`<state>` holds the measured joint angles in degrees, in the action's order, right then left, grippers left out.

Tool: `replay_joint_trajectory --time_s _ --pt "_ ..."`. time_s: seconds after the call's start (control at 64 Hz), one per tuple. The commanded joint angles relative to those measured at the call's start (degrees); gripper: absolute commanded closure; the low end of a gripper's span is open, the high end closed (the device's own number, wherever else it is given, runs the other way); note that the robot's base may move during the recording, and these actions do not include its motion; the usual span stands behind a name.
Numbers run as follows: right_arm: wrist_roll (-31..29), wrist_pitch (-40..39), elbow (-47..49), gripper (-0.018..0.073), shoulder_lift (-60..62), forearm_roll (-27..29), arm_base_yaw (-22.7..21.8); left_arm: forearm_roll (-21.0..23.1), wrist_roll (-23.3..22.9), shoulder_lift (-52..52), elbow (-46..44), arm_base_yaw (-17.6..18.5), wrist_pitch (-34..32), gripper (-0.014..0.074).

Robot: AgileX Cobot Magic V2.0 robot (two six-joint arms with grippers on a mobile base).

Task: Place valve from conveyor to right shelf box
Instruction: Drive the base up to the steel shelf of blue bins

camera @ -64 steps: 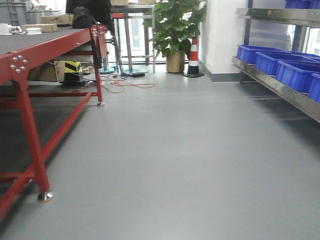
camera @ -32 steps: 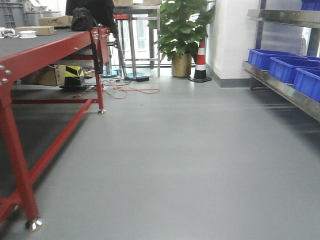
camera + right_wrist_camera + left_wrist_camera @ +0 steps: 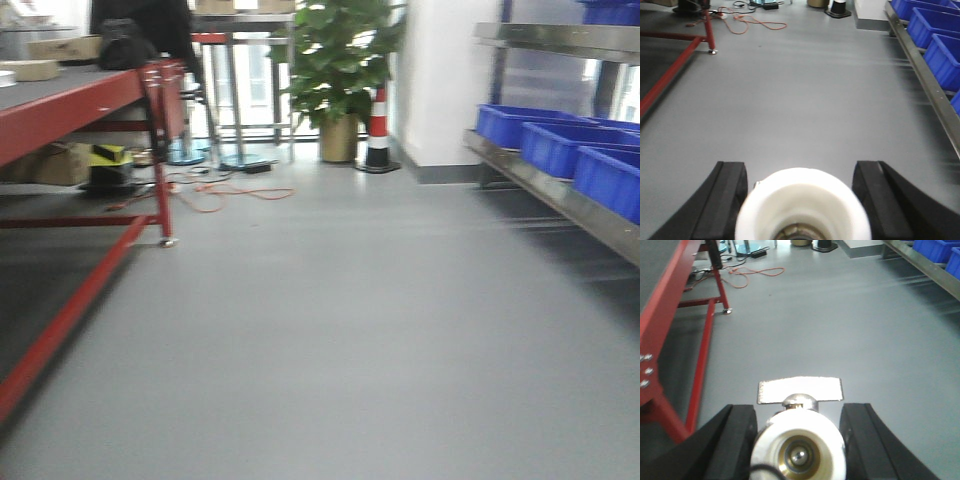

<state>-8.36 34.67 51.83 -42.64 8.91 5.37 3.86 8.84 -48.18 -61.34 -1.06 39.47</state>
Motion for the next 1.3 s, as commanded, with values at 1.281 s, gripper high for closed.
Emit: replay_joint_trajectory --time_s 1.281 --pt "-0.2 -4.3 0.6 0.0713 0.5 -0.2 -0.1 0.6 -0.4 0.5 -0.2 0.4 -4.6 0.0708"
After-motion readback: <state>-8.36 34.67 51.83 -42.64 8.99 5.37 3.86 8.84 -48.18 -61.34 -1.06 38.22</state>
